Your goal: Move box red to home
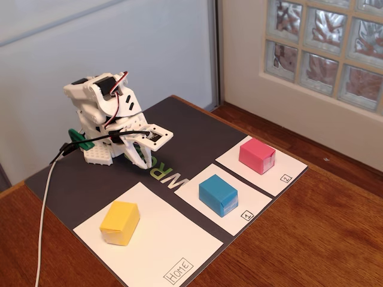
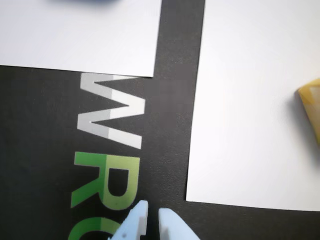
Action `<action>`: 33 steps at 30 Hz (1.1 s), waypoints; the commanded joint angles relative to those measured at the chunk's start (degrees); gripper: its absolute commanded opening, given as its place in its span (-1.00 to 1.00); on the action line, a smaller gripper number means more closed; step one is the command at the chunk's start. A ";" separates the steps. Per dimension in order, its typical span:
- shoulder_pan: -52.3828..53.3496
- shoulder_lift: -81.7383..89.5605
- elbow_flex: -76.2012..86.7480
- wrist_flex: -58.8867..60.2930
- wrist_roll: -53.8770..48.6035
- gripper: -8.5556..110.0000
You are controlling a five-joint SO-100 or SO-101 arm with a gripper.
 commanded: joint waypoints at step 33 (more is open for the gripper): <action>-8.44 -46.23 -52.73 -5.71 17.67 -0.87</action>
